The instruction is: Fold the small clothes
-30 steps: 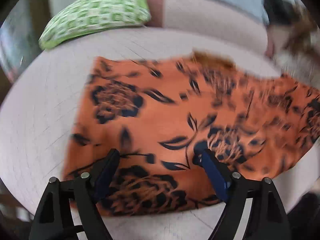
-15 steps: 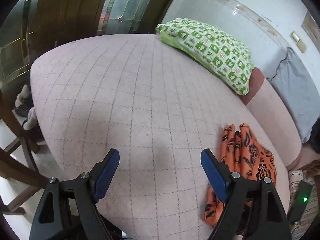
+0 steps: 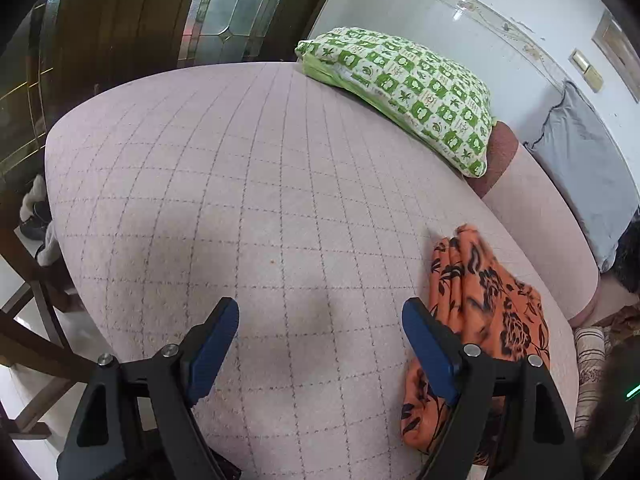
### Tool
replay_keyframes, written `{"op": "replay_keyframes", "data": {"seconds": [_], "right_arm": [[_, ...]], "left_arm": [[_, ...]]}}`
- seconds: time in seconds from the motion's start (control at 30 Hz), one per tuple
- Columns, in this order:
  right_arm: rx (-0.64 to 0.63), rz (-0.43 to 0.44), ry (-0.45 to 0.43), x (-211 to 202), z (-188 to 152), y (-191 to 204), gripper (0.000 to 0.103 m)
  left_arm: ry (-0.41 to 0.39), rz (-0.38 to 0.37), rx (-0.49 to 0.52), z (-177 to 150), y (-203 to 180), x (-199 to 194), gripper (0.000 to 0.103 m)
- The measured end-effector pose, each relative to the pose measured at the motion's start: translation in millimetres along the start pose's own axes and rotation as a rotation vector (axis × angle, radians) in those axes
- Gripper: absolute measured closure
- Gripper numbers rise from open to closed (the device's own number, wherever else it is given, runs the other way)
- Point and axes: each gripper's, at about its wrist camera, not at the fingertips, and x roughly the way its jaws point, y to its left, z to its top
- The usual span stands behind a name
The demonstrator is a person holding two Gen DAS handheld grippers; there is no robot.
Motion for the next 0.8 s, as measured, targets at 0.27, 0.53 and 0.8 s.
{"op": "replay_keyframes", "data": {"seconds": [0.27,0.53,0.8], "right_arm": [[0.005,0.038,-0.070,-27,0,5,0.087],[-0.028,0.063,-0.069,3,-14,7,0.038],[0.189,0.307,-0.184,-51,-32,-37,0.022]], "left_arm": [[-0.014,0.018,-0.002,-2,-1,0,0.019],[-0.026,0.032,0.028,-5,-4,-2,0.019],[-0.005,-0.025,0.102,-17,-25,-13,0.019]]}}
